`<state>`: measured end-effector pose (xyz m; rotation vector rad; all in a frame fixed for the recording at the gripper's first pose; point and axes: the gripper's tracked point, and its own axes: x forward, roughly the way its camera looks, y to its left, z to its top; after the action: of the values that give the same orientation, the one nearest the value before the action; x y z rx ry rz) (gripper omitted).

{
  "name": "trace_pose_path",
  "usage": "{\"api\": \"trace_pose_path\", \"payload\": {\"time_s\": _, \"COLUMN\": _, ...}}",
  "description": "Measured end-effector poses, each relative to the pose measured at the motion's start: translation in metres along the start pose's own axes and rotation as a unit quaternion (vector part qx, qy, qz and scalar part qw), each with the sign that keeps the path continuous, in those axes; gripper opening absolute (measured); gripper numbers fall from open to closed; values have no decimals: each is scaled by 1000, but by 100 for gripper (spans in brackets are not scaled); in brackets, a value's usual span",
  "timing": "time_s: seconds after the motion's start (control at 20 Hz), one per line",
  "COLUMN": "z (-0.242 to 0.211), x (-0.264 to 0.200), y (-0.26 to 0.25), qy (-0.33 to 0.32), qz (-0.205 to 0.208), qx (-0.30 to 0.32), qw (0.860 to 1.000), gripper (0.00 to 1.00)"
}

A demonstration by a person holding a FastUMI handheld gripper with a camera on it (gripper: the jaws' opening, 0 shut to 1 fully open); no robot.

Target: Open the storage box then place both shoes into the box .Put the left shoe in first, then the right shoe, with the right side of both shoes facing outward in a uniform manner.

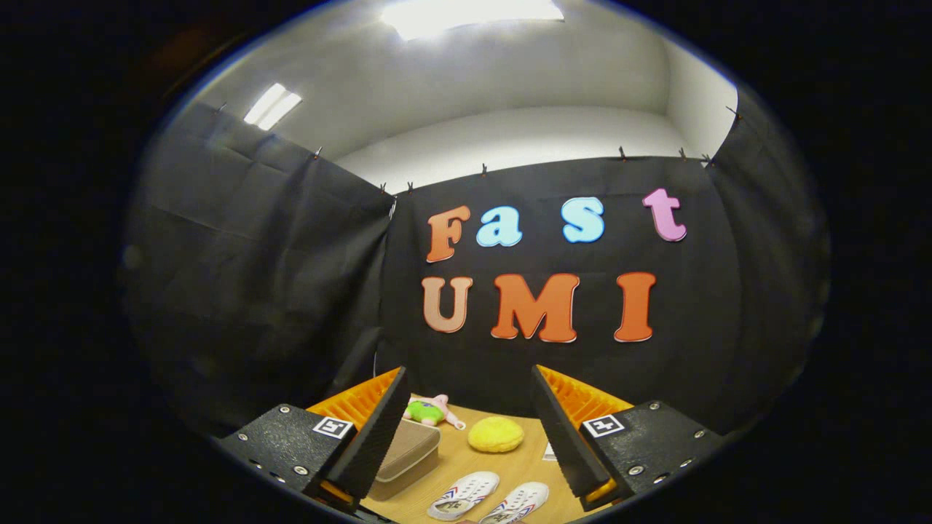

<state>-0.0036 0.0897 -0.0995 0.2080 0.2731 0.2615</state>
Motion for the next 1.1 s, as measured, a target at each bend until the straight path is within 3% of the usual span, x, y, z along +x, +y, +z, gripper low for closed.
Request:
{"api": "trace_pose_path", "payload": {"time_s": 0.2, "z": -31, "x": 13, "y": 23, "qy": 50, "qz": 56, "qx": 77, "qw": 994, "gripper": 99}}
{"api": "trace_pose_path", "payload": {"time_s": 0.4, "z": -73, "x": 24, "y": 47, "qy": 123, "qz": 105, "qx": 156, "qw": 974, "gripper": 98}}
{"api": "trace_pose_path", "payload": {"time_s": 0.65, "z": -131, "x": 37, "y": 80, "qy": 222, "qz": 163, "qx": 263, "qw": 925, "gripper": 98}}
{"api": "trace_pose_path", "payload": {"time_s": 0.85, "z": -162, "x": 45, "y": 107, "qy": 274, "qz": 215, "qx": 347, "qw": 871, "gripper": 98}}
{"api": "trace_pose_path", "payload": {"time_s": 1.1, "z": -208, "x": 60, "y": 109, "qy": 303, "qz": 200, "qx": 375, "qw": 853, "gripper": 98}}
